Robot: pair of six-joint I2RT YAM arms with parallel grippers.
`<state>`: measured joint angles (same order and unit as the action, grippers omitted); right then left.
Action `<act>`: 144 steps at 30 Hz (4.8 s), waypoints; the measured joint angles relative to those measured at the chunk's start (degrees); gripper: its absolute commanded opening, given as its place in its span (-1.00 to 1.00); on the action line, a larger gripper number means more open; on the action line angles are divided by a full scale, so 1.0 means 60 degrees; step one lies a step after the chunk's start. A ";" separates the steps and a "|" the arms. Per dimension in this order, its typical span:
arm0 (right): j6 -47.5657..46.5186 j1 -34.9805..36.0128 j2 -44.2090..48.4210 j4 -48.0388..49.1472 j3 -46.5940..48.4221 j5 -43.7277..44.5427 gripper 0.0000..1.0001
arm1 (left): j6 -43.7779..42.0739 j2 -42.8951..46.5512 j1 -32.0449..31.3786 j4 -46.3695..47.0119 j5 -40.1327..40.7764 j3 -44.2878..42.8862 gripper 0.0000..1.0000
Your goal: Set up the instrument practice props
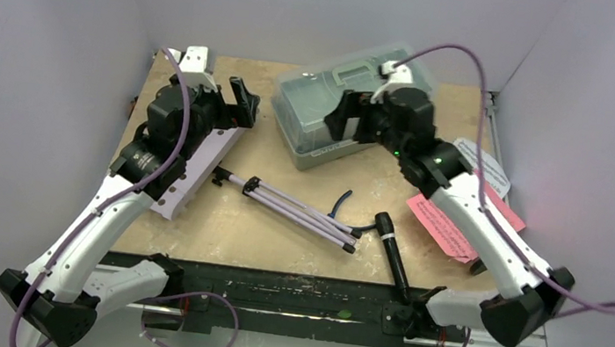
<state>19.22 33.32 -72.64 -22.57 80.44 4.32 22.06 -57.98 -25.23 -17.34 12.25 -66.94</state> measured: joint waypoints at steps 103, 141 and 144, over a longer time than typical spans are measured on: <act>1.2542 0.4572 -0.8623 0.3384 0.6867 0.0627 -1.00 | -0.0707 0.4193 0.0007 -0.1639 0.1315 -0.4226 0.79; 1.3657 0.3009 -0.7541 1.3369 0.2499 -0.0426 -1.00 | -0.0390 0.3745 0.0007 -0.3508 0.2415 -0.3493 0.92; 1.3646 0.3034 -0.7286 1.3417 0.2160 -0.0466 -1.00 | -0.0084 0.3064 0.0007 -0.3493 0.2149 -0.3504 0.93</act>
<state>101.10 51.53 -116.36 57.93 93.41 1.52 21.56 -39.59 -25.19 -38.30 25.15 -87.96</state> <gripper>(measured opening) 0.295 0.965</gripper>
